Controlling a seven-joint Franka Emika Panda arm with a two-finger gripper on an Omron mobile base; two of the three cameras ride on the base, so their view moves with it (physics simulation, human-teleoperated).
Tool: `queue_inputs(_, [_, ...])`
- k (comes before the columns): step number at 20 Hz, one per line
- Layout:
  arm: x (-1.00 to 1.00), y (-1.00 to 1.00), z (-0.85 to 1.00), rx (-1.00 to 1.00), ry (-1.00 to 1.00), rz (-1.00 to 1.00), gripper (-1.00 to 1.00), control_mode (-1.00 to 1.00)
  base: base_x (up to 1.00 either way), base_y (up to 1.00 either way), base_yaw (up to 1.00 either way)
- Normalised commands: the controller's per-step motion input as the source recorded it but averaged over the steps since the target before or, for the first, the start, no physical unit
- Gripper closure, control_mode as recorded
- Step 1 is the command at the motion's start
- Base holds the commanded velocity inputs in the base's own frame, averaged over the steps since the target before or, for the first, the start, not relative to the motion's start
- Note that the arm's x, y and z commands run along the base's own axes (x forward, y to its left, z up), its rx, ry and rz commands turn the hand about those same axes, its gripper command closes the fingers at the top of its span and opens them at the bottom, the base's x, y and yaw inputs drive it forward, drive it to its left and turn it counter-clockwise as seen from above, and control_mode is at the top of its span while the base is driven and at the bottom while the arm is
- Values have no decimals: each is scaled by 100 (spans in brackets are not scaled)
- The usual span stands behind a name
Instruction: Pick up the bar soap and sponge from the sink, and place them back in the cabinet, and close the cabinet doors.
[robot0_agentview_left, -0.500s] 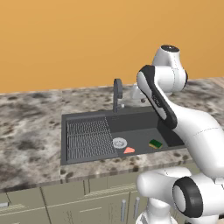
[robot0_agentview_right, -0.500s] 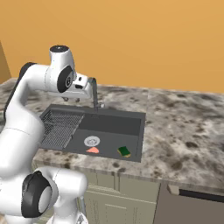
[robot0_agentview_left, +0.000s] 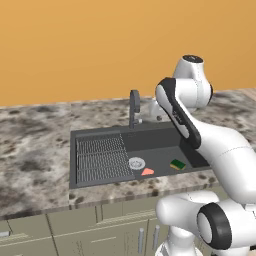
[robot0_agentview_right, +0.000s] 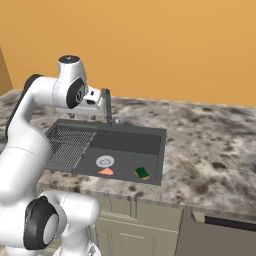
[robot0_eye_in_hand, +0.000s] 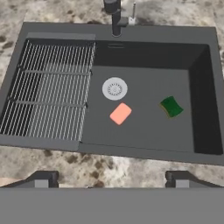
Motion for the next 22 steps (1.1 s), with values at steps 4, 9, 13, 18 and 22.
queue_inputs(4, [1, 0, -51, 0, 0, 0, -100, -100, 0, 0, 0])
queue_inputs(9, [6, 0, -46, 0, 0, 0, -100, -100, 0, 0, 0])
queue_inputs(13, [8, 0, -42, 0, 0, 0, -100, -100, 0, 0, 0])
queue_inputs(18, [11, 0, -38, 0, 0, 0, -100, -100, 0, 0, 0])
queue_inputs(22, [14, 0, -36, 0, 0, 0, -100, -100, 0, 0, 0])
